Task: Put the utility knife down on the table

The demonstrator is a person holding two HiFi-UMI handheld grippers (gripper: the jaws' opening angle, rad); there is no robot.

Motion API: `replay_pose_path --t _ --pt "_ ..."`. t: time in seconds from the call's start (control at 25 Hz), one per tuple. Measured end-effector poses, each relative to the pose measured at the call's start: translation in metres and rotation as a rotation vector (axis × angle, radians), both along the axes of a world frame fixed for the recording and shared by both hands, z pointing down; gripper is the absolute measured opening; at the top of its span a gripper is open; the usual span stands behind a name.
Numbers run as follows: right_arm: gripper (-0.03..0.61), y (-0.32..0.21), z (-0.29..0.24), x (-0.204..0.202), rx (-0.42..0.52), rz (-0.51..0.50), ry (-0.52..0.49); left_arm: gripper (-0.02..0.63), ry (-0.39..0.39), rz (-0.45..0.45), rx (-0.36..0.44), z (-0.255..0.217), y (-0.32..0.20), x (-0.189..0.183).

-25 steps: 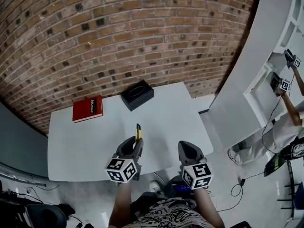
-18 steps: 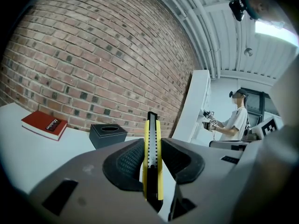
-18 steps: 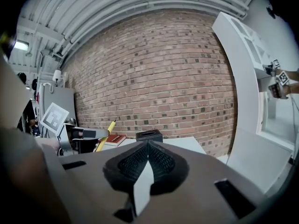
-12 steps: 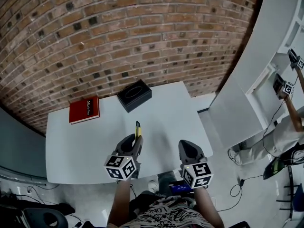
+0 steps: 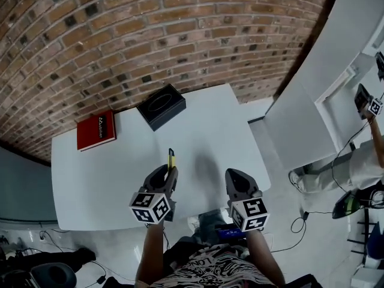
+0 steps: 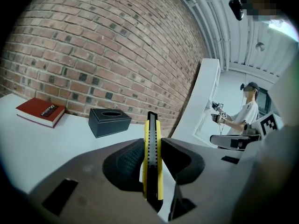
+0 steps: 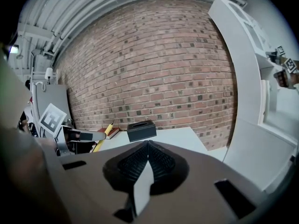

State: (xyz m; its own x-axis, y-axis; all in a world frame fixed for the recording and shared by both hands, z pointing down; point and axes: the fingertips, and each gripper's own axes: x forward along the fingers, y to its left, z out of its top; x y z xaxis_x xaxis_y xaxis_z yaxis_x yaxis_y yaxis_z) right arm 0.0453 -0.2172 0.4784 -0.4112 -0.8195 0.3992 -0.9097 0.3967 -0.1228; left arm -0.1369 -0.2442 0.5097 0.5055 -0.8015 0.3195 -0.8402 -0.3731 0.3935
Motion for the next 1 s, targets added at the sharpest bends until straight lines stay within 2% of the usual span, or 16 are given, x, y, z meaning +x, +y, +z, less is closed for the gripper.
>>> replay_pose_path --t 0.4,0.8,1.0 --pt "0.002 -0.012 0.048 0.012 -0.099 -0.013 0.035 0.118 -0.055 0.026 -0.121 0.062 -0.003 0.012" --pt "0.002 -0.020 0.096 0.030 -0.211 -0.036 0.073 0.118 -0.143 0.065 -0.230 0.120 -0.007 0.029" --pt "0.002 -0.025 0.111 0.039 -0.240 -0.041 0.076 0.118 -0.217 0.087 -0.281 0.147 -0.005 0.036"
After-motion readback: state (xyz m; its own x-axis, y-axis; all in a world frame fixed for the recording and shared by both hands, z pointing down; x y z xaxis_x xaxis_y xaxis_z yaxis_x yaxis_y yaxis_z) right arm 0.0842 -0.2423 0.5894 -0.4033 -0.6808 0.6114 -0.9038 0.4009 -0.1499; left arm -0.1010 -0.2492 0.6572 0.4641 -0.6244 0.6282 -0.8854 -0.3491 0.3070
